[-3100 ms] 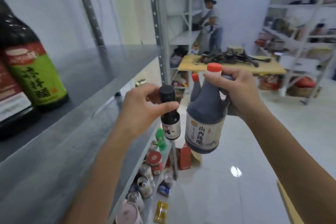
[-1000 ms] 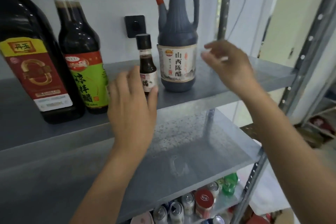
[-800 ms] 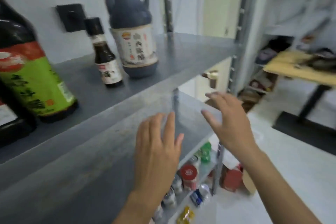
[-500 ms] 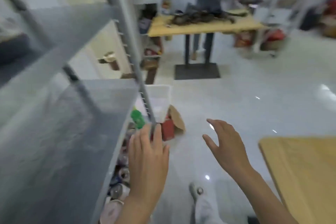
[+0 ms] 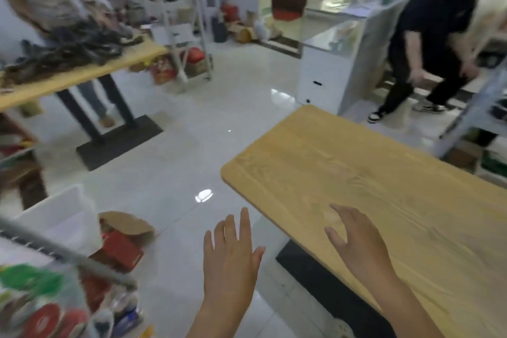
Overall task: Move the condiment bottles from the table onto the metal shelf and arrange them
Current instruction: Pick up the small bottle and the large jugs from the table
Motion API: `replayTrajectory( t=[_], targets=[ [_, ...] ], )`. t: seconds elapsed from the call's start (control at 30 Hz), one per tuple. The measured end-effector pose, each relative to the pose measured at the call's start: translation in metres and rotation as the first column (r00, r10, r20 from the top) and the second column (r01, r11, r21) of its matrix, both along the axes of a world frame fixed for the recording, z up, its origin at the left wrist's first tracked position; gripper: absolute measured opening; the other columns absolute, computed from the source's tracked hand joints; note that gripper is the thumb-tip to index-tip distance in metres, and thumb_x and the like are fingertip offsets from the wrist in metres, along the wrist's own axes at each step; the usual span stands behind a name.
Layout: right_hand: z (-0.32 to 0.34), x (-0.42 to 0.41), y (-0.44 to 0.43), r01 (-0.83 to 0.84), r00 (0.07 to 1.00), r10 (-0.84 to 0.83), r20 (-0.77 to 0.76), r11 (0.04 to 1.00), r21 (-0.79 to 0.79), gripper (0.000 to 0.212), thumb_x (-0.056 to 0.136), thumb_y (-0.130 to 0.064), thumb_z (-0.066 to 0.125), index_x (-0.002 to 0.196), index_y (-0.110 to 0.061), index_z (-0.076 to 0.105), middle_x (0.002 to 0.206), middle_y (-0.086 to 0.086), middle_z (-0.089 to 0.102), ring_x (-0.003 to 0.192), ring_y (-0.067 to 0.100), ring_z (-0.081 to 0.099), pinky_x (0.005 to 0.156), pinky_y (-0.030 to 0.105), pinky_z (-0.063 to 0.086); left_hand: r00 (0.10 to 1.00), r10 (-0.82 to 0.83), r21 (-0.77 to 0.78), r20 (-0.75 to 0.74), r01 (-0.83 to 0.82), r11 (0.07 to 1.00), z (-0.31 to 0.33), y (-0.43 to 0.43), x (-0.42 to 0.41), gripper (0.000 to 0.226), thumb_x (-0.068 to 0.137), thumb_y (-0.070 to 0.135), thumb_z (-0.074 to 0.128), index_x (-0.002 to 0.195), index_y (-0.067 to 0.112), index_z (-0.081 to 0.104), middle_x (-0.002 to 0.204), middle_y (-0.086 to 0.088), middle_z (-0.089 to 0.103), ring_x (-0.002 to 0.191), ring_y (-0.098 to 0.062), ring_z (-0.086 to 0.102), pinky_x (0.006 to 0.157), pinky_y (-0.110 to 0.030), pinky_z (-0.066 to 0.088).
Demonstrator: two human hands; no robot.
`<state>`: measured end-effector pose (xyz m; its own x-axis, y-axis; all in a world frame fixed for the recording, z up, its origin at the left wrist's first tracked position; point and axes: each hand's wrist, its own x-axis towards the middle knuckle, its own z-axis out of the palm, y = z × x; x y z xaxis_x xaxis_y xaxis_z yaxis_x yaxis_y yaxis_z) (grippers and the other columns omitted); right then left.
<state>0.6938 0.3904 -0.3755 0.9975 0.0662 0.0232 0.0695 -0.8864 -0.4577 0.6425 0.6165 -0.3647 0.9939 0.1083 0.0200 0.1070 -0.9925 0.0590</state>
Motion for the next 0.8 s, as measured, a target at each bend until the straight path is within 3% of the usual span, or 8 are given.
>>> replayTrajectory(
  t=[0.33,0.6,0.67,0.73,0.8],
  targets=[
    [0.005,-0.081,-0.195,0.407,0.913,-0.407,-0.042,0.913,0.014,0.051,0.096,-0.037,0.048,0.144,-0.026,0.034,0.147,-0.006,0.037,0.134,0.015,0.034,0.108,0.033,0.032,0.899,-0.435,0.010,0.054,0.435,0.900,0.001,-0.198,0.006,0.077,0.055,0.041,0.088,0.120,0.007,0.064,0.101,-0.017,0.069,0.088,-0.034,0.067,0.073,-0.048,0.056],
    [-0.006,-0.159,-0.352,0.649,0.757,-0.647,-0.090,0.761,-0.012,0.050,0.096,-0.031,0.048,0.143,-0.023,0.035,0.146,-0.003,0.038,0.134,0.017,0.035,0.106,0.033,0.032,0.760,-0.650,-0.012,-0.013,0.650,0.760,-0.013,-0.362,-0.023,0.079,0.052,0.043,0.089,0.119,0.009,0.065,0.100,-0.013,0.070,0.085,-0.031,0.069,0.070,-0.048,0.057],
    [-0.013,-0.176,-0.385,0.694,0.713,-0.691,-0.118,0.720,-0.023,0.050,0.096,-0.031,0.047,0.143,-0.022,0.035,0.146,-0.003,0.039,0.133,0.017,0.036,0.106,0.033,0.034,0.731,-0.679,-0.041,-0.064,0.678,0.734,-0.013,-0.397,-0.029,0.079,0.067,0.046,0.080,0.133,0.011,0.053,0.116,-0.015,0.065,0.101,-0.033,0.064,0.083,-0.049,0.054],
    [-0.019,-0.191,-0.413,0.734,0.669,-0.728,-0.149,0.679,-0.027,0.050,0.095,-0.030,0.049,0.143,-0.020,0.036,0.145,-0.001,0.040,0.132,0.018,0.038,0.105,0.033,0.035,0.698,-0.704,-0.067,-0.130,0.702,0.709,-0.013,-0.428,-0.036,0.073,0.092,0.048,0.051,0.150,0.017,0.020,0.145,-0.013,0.041,0.130,-0.031,0.043,0.107,-0.047,0.035],
    [-0.023,-0.201,-0.436,0.770,0.628,-0.761,-0.166,0.638,-0.012,0.049,0.094,-0.029,0.051,0.141,-0.019,0.039,0.143,0.000,0.042,0.130,0.020,0.039,0.103,0.035,0.036,0.667,-0.735,-0.070,-0.120,0.733,0.677,-0.014,-0.453,-0.033,0.068,0.099,0.047,0.034,0.152,0.019,0.001,0.154,-0.008,0.024,0.140,-0.028,0.027,0.114,-0.042,0.022]
  ],
)
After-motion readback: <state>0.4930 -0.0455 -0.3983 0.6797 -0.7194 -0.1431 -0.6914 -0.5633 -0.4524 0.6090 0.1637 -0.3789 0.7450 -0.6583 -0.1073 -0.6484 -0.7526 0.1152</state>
